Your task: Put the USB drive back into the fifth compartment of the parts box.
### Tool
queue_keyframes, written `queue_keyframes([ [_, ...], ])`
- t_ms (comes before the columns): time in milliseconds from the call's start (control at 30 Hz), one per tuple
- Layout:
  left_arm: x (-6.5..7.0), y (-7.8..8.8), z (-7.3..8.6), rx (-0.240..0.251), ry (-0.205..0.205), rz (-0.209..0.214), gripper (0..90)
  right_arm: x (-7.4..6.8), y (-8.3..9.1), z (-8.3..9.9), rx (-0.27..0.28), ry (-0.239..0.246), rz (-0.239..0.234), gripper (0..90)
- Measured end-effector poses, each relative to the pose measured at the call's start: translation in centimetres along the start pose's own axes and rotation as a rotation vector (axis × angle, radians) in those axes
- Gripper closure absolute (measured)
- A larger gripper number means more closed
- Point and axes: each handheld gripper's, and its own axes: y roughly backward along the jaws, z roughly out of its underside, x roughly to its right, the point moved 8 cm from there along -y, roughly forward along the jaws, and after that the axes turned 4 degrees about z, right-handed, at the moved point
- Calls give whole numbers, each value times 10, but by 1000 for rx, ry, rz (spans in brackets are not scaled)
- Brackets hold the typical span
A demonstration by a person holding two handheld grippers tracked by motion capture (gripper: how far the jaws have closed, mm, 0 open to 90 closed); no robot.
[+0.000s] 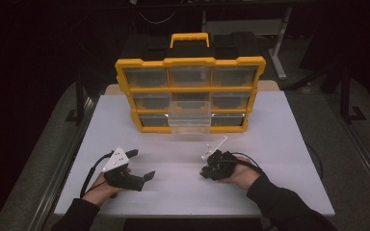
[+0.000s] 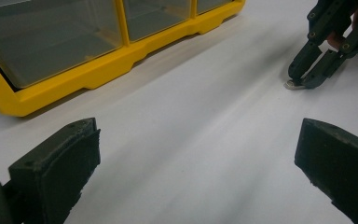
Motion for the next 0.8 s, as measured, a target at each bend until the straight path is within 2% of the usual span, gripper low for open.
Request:
queue_keyframes([
  [333, 1, -1, 0, 0, -4, 3, 0, 0, 0, 1, 0, -13, -2, 780],
  [800, 2, 0, 0, -2, -10, 10, 0, 3, 5, 0, 8, -4, -4, 780],
])
